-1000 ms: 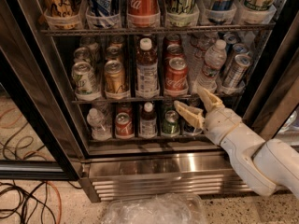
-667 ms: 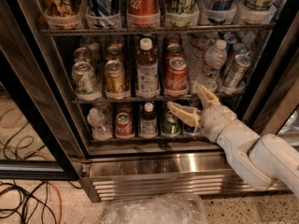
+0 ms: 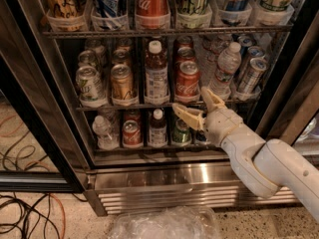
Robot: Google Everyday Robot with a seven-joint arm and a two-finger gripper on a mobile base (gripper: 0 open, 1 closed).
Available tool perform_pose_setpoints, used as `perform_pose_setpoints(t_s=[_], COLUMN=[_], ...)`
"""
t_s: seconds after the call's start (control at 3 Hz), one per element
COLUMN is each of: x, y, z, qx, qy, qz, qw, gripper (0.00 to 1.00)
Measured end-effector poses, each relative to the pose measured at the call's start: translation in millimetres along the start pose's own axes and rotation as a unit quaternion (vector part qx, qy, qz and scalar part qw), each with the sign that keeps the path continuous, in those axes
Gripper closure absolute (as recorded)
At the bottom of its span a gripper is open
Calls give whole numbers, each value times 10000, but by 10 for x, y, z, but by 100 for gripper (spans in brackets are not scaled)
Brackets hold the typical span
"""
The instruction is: Pick coke can from middle shelf of fridge
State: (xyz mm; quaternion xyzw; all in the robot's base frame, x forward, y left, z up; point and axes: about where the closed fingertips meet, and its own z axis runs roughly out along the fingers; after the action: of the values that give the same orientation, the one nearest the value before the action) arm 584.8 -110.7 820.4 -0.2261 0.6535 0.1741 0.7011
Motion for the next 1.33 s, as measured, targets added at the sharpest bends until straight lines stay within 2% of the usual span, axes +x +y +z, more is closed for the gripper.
perform_pose_setpoints(t_s=[0.67,1.33], x=[-66,-80], y=[1,-73], z=[229,384], qx=[175,335], qy=[-16,-26], qz=[125,84], qw=[9998,9994], gripper=[33,35])
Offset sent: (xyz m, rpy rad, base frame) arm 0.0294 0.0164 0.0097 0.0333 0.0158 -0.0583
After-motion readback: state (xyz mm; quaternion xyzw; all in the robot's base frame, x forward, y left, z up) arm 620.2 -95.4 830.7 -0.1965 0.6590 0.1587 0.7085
